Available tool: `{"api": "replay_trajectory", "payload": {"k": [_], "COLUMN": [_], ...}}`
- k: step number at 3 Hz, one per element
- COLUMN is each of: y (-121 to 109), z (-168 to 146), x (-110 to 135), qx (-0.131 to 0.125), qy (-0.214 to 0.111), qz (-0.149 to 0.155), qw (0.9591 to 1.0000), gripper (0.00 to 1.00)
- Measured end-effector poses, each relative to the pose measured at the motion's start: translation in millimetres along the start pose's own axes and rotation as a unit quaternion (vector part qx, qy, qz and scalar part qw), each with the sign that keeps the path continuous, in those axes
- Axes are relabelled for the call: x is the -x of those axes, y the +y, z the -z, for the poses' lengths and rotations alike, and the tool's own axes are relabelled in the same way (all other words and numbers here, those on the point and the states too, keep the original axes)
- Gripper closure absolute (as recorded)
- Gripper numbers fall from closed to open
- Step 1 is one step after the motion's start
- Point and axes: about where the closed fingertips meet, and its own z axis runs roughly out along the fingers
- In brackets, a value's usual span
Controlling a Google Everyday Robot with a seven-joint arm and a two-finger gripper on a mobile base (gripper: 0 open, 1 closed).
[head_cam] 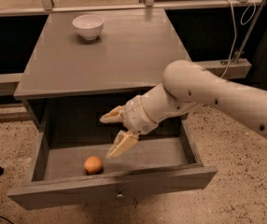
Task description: Pick orange from top drawer and place on counter
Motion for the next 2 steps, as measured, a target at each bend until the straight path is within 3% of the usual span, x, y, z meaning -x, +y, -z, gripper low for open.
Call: {"api": "replay_trajectory", "payload": {"k": [1,2], "y": [0.3,-1.6], "z": [-39.5,-68.8], "x": [-12.0,-14.6], "qx": [0.021,0.037], "qy": [-0.012,-0.012], "qz": [0.010,0.020], "qw": [0.9997,0.9991], "gripper": [0.32,0.31]}}
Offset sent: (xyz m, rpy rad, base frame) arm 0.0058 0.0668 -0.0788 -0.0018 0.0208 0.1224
